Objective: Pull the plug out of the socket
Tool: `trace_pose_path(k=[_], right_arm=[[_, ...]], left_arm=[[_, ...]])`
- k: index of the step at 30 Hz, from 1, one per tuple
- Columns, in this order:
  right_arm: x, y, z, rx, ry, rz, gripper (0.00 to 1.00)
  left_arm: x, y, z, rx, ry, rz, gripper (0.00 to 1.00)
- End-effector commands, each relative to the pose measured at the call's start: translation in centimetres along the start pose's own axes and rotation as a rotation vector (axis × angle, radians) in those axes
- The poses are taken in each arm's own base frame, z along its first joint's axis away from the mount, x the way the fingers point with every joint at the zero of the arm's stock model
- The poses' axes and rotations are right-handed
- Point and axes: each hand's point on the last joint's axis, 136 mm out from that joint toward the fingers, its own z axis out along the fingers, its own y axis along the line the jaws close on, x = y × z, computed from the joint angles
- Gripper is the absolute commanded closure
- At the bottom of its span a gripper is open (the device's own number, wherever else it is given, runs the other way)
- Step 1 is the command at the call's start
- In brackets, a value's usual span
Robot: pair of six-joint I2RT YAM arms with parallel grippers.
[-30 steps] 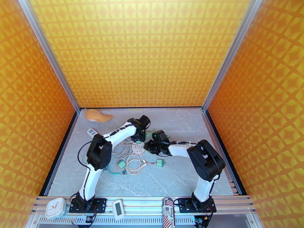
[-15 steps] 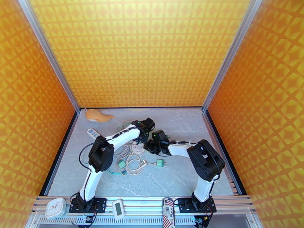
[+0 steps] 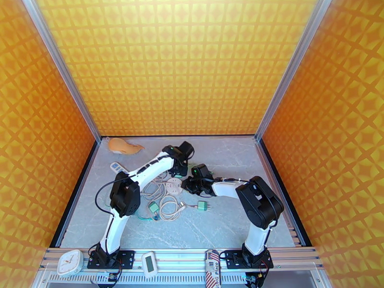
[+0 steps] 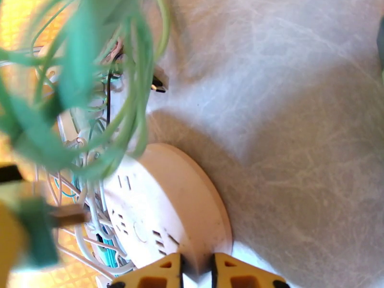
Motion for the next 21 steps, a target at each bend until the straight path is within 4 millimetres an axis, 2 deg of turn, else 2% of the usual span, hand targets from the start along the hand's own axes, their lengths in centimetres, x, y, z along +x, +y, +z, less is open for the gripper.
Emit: trace_pose_path(k=[1, 5, 7, 10, 13, 17, 20, 21], right_arm=[[5.7, -9.8, -0.2, 0.372, 0.145, 0.055, 0.74], [2.5, -5.3, -2.8, 0.316, 0.046, -0.066, 0.68], [0.9, -3.2, -4.8, 0.318, -0.012, -0.126, 0.64], [-0.8, -0.7, -7.7, 0.316, -0.088, -0.188, 0.55], [-1.9, 1.0, -10.3, 0.319, -0.154, -0.233, 0.48], [-2.7, 2.2, -13.3, 0.332, -0.232, -0.269, 0.34], [-3.1, 2.1, -15.8, 0.361, -0.31, -0.283, 0.23], [-3.2, 1.9, -16.6, 0.372, -0.337, -0.283, 0.19]], left_arm=[[-1.8, 1.6, -1.2, 0.024, -0.006, -0.032, 1.0], [-3.9, 1.9, 0.5, 0.091, -0.016, -0.082, 1.0], [-5.2, 1.9, 1.4, 0.136, -0.023, -0.113, 1.0], [-6.9, 1.6, 2.4, 0.195, -0.04, -0.14, 1.0], [-7.9, 1.1, 3.4, 0.23, -0.049, -0.147, 0.99], [-7.6, 0.1, 4.2, 0.277, -0.021, -0.14, 0.85], [-7.3, 0.1, 3.8, 0.289, -0.016, -0.138, 0.6], [-7.3, 0.1, 3.2, 0.299, -0.02, -0.142, 0.47]])
